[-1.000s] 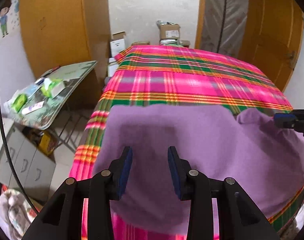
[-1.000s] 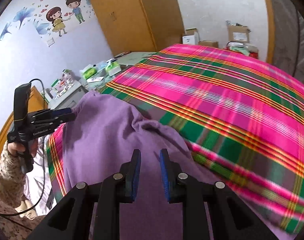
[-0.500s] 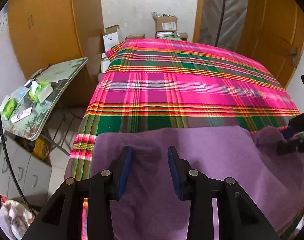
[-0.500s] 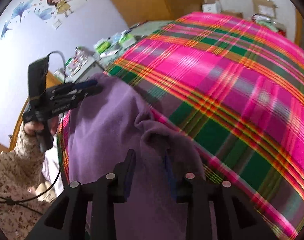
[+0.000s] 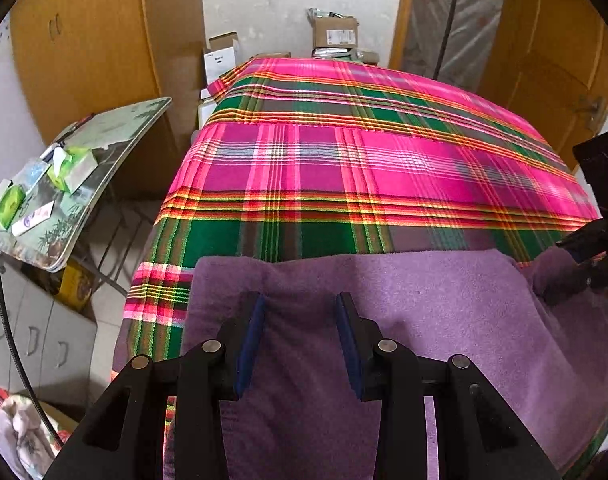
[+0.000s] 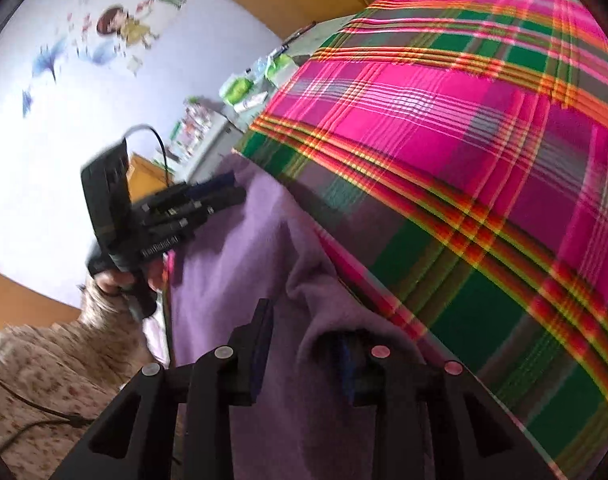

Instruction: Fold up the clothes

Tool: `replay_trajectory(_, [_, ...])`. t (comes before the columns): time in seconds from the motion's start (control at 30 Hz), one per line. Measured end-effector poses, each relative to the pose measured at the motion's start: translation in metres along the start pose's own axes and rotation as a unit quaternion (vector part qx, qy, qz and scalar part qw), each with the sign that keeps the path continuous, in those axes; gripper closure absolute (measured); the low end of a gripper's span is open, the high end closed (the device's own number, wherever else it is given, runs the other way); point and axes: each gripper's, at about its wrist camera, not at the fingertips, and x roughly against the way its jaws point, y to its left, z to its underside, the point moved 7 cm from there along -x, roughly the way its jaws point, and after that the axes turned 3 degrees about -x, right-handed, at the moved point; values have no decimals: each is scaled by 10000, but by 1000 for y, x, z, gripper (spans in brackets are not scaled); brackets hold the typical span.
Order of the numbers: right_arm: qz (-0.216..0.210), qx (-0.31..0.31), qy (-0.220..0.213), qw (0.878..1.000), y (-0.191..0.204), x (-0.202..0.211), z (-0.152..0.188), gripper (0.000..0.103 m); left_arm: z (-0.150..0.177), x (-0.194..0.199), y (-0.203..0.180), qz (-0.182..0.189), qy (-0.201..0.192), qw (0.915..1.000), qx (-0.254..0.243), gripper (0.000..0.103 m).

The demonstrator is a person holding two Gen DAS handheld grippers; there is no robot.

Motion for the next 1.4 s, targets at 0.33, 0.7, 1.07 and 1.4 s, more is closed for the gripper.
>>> replay_trajectory(0.33, [-371,-240,-417,9982,-12,20,-8,99,0,-2,1,6,-32,10000,85,65])
replay_trajectory(0.7, [117,-236,-486,9985,-34,19,-21,100,1,-1,5,50,-105,9998,185,65])
replay_trajectory(1.07, [275,-227,-408,9985,-43,28,-17,100,1,-2,3,-21,-85,9998,156,65])
replay_trajectory(1.4, [1000,20,-950,9904,-41,85,14,96,3,1,5,-39,-95,9998,195,65])
